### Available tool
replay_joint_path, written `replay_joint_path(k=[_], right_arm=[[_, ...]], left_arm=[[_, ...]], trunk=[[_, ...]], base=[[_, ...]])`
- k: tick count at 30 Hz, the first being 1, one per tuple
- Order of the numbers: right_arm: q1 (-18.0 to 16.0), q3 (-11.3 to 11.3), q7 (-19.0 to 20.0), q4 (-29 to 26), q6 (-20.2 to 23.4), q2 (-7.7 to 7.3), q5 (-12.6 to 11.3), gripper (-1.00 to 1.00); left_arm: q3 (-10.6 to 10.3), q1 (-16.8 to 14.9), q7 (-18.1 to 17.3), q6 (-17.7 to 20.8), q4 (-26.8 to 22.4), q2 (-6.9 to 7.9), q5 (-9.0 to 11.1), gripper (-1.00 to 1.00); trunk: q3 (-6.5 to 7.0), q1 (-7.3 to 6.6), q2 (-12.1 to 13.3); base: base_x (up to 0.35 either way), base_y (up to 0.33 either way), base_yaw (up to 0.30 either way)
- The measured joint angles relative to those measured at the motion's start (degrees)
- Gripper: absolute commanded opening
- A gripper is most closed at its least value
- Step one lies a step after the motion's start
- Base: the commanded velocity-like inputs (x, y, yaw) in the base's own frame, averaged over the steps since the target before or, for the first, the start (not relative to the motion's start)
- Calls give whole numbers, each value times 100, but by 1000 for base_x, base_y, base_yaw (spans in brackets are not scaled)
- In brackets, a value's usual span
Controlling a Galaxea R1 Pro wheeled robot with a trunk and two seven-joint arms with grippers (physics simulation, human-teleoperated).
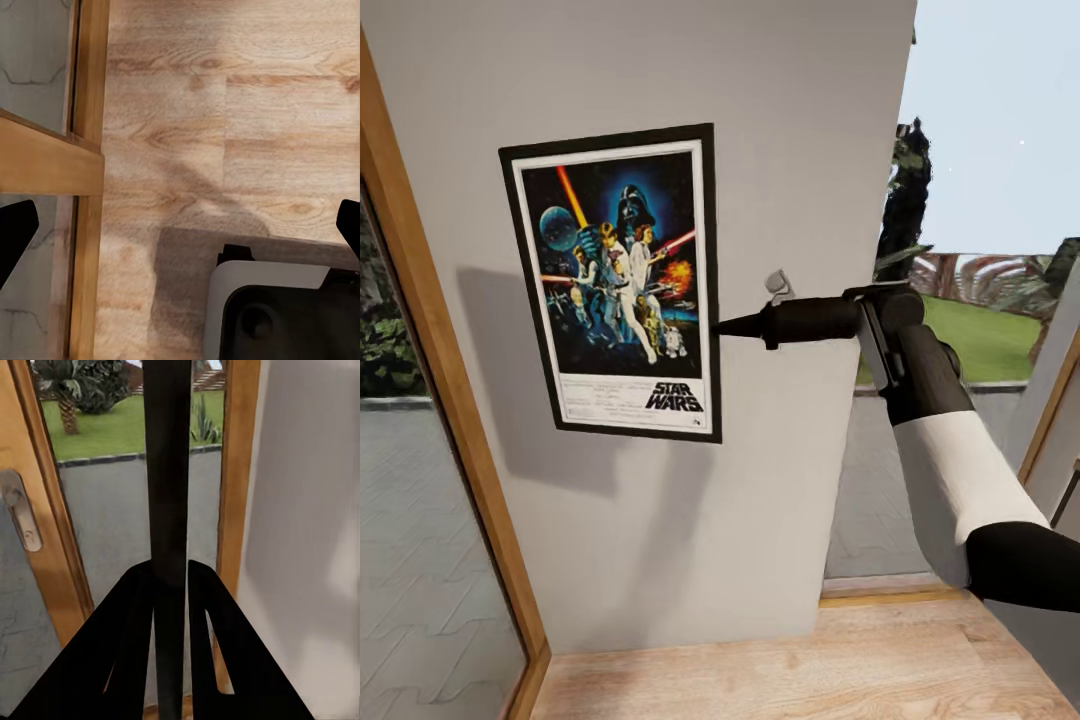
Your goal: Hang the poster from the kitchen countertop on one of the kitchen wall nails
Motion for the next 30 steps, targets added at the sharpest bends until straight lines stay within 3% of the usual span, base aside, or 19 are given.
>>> replay_joint_path(k=[4,30], right_arm=[[-111,68,-85,131,55,70,1,-100],[-151,53,-31,125,67,15,-62,-100]], left_arm=[[0,0,0,0,0,0,0,100],[0,0,0,0,-5,0,0,100]], trunk=[[0,0,0],[0,0,0]], base=[[0,0,0],[0,0,0]])
